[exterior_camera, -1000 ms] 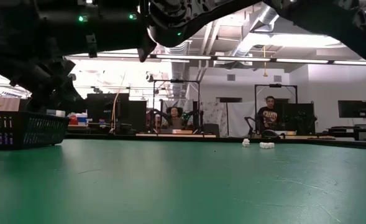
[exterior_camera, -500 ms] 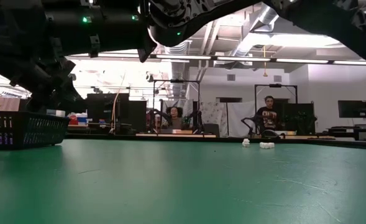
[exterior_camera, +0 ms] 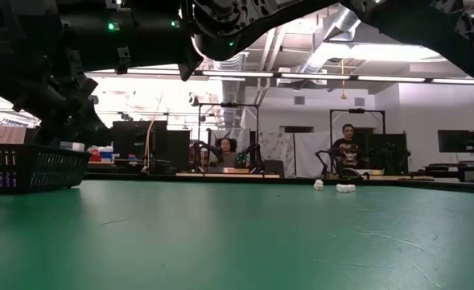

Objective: Sort Halloween decoration
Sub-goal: Put the white skeleton toy into the yellow basket

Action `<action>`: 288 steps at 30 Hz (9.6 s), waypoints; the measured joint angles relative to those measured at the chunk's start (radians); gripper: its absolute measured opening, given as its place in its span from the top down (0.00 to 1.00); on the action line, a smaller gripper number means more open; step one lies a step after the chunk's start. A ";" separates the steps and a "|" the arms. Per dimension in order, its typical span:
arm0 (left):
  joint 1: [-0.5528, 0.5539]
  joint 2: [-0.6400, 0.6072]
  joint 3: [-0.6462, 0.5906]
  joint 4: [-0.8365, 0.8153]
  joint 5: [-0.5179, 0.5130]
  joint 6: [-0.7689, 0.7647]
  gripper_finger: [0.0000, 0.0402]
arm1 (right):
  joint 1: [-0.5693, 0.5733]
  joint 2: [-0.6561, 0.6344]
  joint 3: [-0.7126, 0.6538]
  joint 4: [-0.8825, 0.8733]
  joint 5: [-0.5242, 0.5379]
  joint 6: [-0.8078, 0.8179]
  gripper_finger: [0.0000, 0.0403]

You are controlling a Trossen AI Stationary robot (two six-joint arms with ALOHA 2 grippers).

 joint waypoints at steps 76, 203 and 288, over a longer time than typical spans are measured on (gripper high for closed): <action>-0.001 -0.001 0.011 -0.019 0.054 0.031 0.69 | -0.142 -1.352 -1.841 0.275 0.746 0.273 0.69; 0.000 -0.001 0.033 -0.061 0.053 0.025 0.69 | 0.155 -0.837 -1.131 0.656 -0.131 0.134 0.92; 0.000 -0.001 0.033 -0.063 0.026 0.028 0.69 | -0.041 0.026 0.034 0.020 -0.075 0.149 0.66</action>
